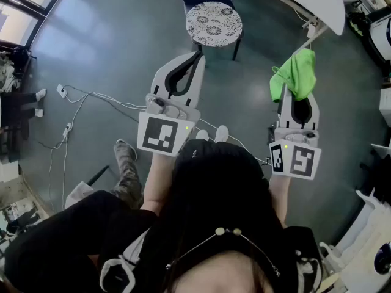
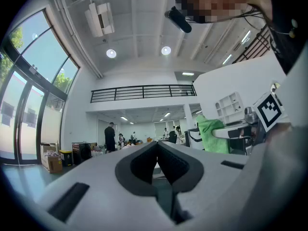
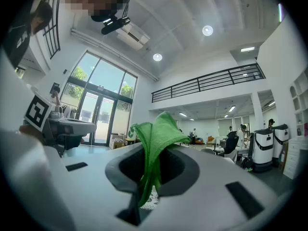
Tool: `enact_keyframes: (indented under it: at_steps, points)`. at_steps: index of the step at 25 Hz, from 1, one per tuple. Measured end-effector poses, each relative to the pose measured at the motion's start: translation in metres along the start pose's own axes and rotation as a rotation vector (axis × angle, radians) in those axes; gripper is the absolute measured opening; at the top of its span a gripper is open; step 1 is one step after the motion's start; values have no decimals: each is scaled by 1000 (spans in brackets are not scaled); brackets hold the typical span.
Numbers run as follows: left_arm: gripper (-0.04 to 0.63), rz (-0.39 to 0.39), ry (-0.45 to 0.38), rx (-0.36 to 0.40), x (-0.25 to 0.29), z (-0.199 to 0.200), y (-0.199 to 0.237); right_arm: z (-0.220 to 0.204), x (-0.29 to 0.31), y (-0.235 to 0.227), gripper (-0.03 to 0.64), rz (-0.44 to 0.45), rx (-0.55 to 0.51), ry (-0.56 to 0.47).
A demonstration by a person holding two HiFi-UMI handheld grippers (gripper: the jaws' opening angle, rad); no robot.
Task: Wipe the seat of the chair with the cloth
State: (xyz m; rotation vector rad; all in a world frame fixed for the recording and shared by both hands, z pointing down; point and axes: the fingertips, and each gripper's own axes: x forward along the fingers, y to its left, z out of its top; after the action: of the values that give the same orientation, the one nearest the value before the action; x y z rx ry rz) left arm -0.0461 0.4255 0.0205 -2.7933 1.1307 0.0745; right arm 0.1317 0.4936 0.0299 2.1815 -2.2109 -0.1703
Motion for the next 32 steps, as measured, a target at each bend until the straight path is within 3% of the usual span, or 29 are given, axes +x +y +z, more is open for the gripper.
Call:
enact_keyframes:
  at_steps: [8, 12, 16, 21, 32]
  points:
    - [5, 5, 4, 2, -2, 1, -1, -1, -2, 0, 49, 4, -12, 8]
    - [5, 16, 10, 5, -4, 0, 5, -2, 3, 1, 49, 22, 37, 16]
    - [5, 58, 18, 34, -18, 1, 28, -3, 10, 6, 51, 44, 40, 22]
    - [5, 146, 1, 10, -41, 1, 73, -5, 20, 19, 49, 39, 10, 41]
    - [5, 150, 40, -22, -57, -29, 107, -11, 56, 47, 51, 47, -15, 65]
